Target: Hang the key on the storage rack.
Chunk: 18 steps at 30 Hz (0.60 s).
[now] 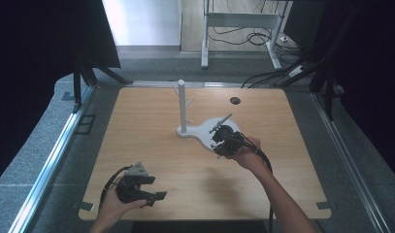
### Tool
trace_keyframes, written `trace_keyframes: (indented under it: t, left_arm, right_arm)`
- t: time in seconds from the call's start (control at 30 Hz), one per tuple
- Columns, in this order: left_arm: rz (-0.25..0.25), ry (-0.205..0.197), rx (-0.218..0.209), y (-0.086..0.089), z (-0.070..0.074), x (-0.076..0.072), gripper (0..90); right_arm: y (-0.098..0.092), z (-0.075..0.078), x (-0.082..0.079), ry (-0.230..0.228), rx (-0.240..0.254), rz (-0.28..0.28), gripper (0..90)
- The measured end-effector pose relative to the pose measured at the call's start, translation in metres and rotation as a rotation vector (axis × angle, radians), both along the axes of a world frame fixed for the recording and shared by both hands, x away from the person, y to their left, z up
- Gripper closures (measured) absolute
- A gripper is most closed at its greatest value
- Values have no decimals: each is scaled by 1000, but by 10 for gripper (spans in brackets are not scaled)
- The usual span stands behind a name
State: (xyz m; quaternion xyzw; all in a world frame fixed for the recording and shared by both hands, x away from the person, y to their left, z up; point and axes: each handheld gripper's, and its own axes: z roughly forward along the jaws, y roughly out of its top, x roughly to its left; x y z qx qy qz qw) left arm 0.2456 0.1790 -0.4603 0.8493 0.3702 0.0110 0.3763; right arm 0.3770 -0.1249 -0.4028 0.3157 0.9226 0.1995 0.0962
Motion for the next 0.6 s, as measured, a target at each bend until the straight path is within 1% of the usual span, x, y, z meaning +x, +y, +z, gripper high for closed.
trace_keyframes:
  t: [0.1, 0.3, 0.47, 0.6]
  left_arm:
    - [-2, 3, -1, -1, 0, 0, 248]
    - [-8, 4, 2, -2, -1, 0, 248]
    - [-9, 2, 5, -2, -1, 0, 248]
    - [-9, 3, 3, -2, -1, 0, 248]
  right_arm:
    - [-1, 2, 2, -5, 6, -2, 847]
    - [-4, 12, 7, -20, 36, -16, 847]
    - [-2, 20, 12, -30, 43, -19, 847]
    - [1, 23, 16, -35, 47, -20, 847]
